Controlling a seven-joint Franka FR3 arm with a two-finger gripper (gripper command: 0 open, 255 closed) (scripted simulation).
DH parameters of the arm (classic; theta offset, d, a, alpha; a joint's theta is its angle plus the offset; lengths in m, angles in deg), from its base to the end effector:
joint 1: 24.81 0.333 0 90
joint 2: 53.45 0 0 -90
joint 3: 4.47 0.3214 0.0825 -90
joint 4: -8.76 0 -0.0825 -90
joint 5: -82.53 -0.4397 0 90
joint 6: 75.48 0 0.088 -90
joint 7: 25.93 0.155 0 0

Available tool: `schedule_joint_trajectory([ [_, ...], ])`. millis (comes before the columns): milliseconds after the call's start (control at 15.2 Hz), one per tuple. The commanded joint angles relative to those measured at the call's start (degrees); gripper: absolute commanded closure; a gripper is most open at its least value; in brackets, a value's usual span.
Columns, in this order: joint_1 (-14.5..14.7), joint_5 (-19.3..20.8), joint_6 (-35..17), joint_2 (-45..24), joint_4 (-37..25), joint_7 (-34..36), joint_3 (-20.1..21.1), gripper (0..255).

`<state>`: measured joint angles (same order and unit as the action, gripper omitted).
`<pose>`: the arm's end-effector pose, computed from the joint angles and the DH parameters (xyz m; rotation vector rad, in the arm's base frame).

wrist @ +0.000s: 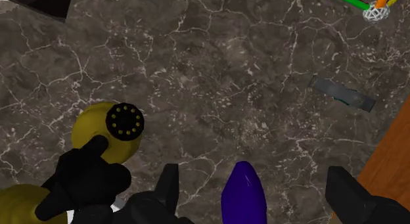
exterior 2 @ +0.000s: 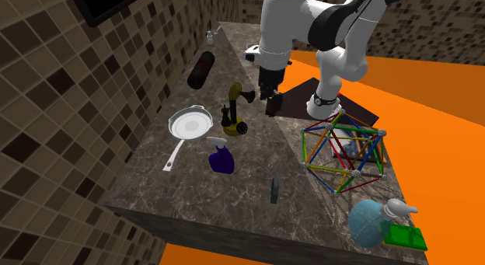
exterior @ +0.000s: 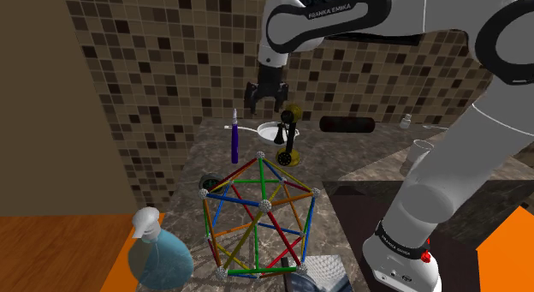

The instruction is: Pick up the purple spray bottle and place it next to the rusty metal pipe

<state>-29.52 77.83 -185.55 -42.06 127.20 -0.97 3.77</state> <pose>0.5566 0.0459 0.4631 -3.0185 0.6155 -0.0576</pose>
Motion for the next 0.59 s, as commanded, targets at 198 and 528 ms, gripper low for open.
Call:
schedule_joint_trajectory([
  [198,-0.5,3.5,-1.2,-12.1,-10.5,7.5,1.0,0],
  [528,0.1,7.1,-0.1,-24.0,-22.8,14.3,0.5,0],
])
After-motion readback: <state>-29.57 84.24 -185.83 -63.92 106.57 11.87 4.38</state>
